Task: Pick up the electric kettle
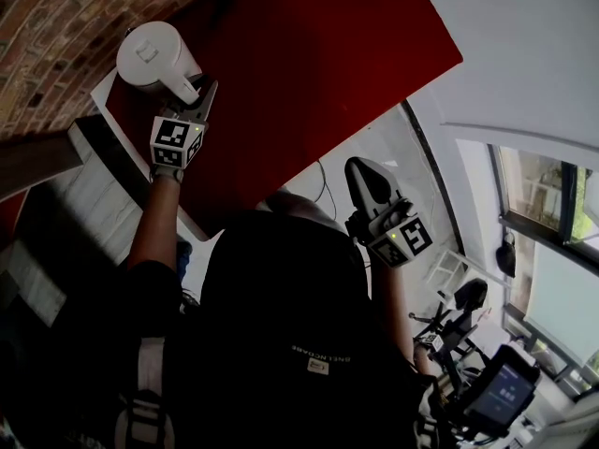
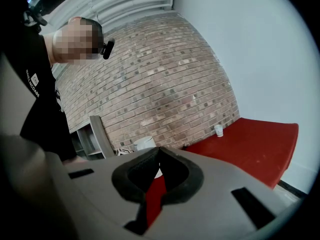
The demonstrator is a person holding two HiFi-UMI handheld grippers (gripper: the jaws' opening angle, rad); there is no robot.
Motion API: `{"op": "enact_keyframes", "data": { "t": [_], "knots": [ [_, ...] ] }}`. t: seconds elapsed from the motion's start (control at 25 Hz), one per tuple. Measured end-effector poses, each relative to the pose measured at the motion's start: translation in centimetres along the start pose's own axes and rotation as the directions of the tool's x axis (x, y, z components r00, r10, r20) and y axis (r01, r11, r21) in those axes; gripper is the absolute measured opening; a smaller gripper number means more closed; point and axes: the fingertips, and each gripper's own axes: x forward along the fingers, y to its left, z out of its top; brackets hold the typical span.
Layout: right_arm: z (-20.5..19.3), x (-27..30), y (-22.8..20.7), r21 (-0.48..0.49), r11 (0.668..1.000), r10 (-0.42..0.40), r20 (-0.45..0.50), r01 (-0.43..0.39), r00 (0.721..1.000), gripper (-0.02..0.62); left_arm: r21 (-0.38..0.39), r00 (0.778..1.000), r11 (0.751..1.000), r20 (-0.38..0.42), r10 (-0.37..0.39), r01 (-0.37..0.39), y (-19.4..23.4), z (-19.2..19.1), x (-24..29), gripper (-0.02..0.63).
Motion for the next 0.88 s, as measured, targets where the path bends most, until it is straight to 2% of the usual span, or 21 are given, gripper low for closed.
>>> {"op": "enact_keyframes", "data": {
  "t": [0.16,0.48,0.88],
  "knots": [
    [0.3,0.5,0.3,0.03,1.0,0.003,0.004,-0.003,1.0,0.006,-0.028,1.0,1.0,0.0,0.004,-0.004,0.7,0.5,-0.6,0.058],
    [0.2,0.6,0.9,-0.018,0.999,0.05,-0.005,-0.05,0.999,0.006,-0.045,1.0,0.999,-0.006,-0.001,0.001,0.9,1.6,-1.2,0.061],
    [0.8,0.3,1.2,-0.027,0.997,0.068,0.016,-0.068,0.998,0.006,0.006,1.0,1.0,-0.019,-0.003,0.003,0.5,2.9,-2.0,0.061]
  ]
}}
